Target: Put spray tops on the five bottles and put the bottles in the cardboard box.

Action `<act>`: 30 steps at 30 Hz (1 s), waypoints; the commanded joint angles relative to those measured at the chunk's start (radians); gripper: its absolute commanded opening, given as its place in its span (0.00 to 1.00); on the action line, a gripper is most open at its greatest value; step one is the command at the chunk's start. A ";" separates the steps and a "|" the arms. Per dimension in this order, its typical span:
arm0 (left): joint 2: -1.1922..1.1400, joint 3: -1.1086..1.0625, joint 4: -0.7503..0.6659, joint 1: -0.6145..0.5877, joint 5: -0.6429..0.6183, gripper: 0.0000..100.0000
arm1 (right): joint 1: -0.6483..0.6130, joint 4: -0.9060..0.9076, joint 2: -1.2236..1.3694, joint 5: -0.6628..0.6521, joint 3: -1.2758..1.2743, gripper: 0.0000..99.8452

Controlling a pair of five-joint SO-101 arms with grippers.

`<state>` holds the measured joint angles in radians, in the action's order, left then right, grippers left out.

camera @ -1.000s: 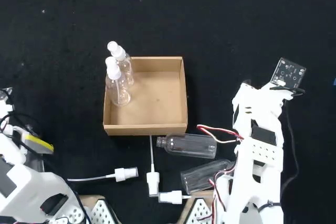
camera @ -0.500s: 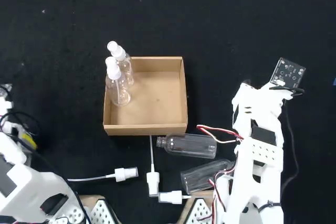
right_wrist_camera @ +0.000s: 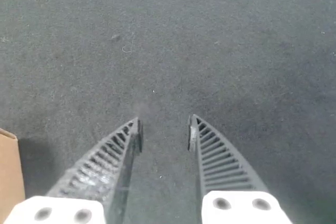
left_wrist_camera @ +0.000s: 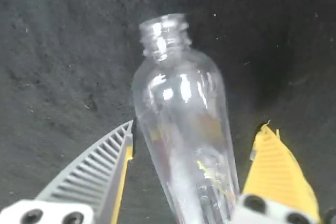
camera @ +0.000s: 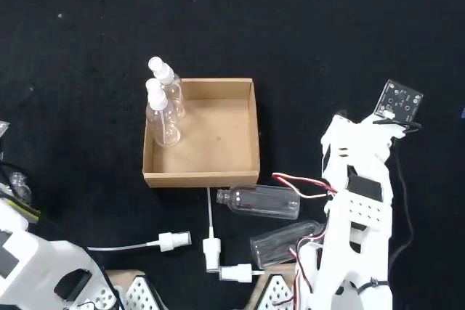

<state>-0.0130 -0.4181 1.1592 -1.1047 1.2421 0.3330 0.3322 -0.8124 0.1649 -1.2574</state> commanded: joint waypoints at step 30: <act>-0.074 0.091 -0.092 0.012 -0.005 0.32 | -0.034 0.002 0.008 -0.002 0.013 0.13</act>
<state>-0.1404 -0.3798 1.0257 -1.0694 1.2052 0.3115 0.3322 -0.8124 0.1649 -1.2574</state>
